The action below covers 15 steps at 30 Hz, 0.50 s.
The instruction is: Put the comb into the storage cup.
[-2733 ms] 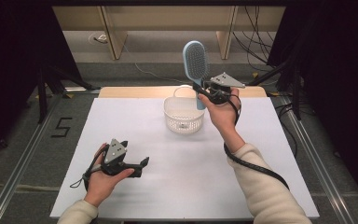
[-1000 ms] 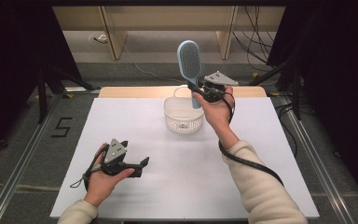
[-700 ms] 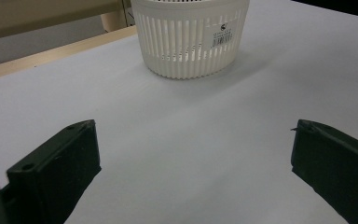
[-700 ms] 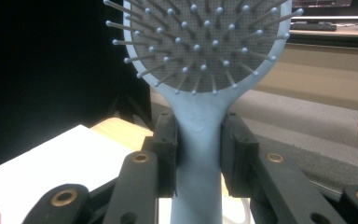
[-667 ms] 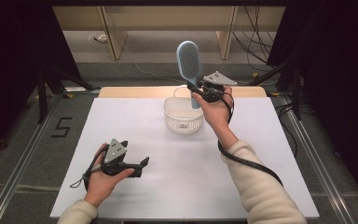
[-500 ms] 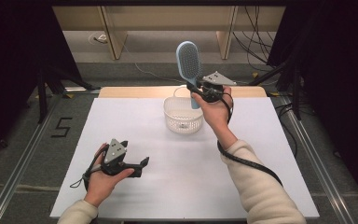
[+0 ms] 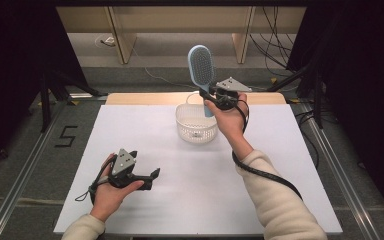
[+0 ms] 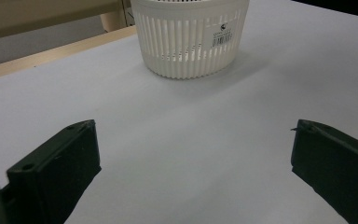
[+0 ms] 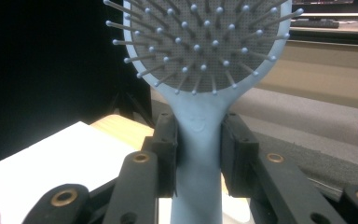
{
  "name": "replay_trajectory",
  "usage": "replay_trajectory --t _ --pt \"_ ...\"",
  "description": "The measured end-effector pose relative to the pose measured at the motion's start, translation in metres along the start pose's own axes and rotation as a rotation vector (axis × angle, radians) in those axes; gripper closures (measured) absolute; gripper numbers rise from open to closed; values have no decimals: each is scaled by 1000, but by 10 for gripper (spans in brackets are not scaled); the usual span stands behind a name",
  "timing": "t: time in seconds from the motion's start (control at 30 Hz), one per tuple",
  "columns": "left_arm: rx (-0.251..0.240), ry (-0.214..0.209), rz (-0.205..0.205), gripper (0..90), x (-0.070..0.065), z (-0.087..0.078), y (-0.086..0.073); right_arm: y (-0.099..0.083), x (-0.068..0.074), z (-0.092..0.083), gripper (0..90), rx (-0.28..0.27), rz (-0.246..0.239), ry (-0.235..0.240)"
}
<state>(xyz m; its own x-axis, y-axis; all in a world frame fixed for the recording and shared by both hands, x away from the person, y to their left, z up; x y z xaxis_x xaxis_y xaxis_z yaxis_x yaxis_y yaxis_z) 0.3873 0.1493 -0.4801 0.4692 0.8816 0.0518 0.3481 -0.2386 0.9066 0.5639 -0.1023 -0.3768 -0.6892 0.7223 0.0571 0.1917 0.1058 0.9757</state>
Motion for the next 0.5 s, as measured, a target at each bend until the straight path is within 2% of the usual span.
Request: replay_trajectory --t 0.5 --pt "-1 0 0 5 0 0 0 -3 1 3 706 10 -1 0"
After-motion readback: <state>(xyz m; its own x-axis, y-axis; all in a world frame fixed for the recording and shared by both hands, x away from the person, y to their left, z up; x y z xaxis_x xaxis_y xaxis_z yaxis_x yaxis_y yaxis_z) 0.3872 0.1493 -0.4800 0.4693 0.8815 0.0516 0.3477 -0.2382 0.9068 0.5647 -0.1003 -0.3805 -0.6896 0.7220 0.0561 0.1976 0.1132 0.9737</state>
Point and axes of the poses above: each handheld gripper's, and its own axes: z roughly forward along the jaws, y roughly out of its top, x roughly to its left, the point moved 5 cm from there along z, roughly forward along the jaws, and after that the axes turned 9 degrees about y, right-handed, at the moved point
